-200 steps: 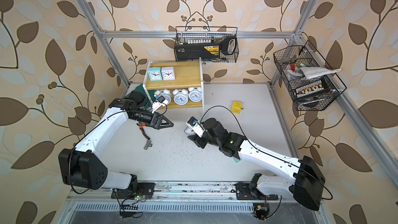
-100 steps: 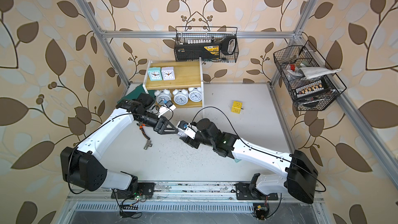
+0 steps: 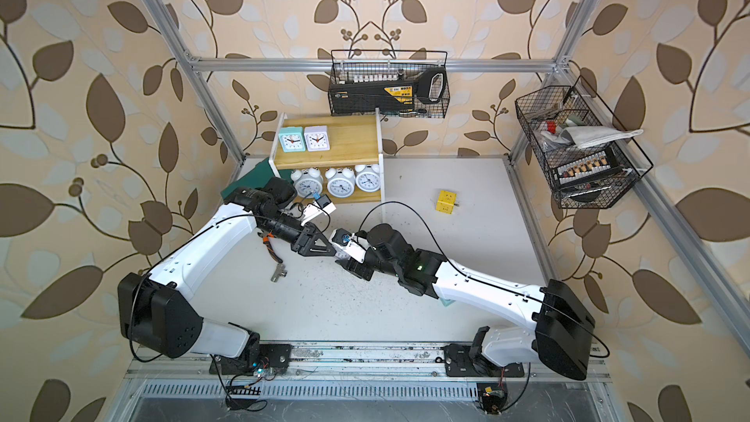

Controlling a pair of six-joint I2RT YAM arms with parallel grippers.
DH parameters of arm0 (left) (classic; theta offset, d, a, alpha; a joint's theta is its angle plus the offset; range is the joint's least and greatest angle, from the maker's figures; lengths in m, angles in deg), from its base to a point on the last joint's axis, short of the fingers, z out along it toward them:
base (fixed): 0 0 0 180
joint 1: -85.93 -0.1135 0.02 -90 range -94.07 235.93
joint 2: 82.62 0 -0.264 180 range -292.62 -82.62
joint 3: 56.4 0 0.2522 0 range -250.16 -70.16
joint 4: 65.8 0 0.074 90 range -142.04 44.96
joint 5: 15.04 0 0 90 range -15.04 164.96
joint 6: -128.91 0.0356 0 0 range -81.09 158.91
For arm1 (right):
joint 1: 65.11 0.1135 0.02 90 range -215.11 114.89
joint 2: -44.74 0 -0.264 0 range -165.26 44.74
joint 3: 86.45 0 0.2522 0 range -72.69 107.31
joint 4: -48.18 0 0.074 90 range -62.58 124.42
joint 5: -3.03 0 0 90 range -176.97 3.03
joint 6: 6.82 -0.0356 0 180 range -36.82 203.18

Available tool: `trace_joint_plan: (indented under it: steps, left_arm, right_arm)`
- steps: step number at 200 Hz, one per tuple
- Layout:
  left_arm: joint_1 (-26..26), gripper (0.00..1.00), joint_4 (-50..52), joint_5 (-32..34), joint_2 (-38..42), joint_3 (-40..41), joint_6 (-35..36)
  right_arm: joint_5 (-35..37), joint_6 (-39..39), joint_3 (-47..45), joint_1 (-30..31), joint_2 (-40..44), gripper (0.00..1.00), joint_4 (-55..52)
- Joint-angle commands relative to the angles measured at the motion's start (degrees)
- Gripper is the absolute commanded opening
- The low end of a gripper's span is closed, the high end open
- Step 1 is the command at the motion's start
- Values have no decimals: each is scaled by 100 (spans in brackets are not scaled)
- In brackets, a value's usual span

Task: Place the alarm clocks on the shelf by style
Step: Pick up the alarm from the center of the board.

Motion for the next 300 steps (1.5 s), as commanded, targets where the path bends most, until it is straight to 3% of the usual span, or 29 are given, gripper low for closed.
trace_joint_plan:
  steps: [1,41,77,101,143,191,240,300]
  left_arm:
    - [104,42,165,-323,-110,-94,152]
    - [109,23,226,-450,-51,-61,385]
    - [109,11,291,-622,212,24,802]
    - [110,8,307,-673,394,80,1174]
    - [102,4,-229,-544,589,434,1389]
    - [93,3,-633,-754,741,771,1657]
    - [-65,2,-945,-1140,957,934,1737]
    - [-293,3,-1125,-1501,975,975,1558]
  right_arm:
    - [-107,-6,176,43,-9,40,378]
    - [-258,-13,-44,57,156,49,578]
    - [-689,-202,-60,29,301,76,187]
    - [-1404,-586,-24,-202,417,84,-167]
    - [-3280,-1772,-257,-1056,689,84,169]
    - [-4859,-3671,-961,-1887,808,82,2137]
    - [-5129,-6164,-1889,-2270,164,71,5795]
    - [-4950,-6267,-2125,-2251,-194,63,6370]
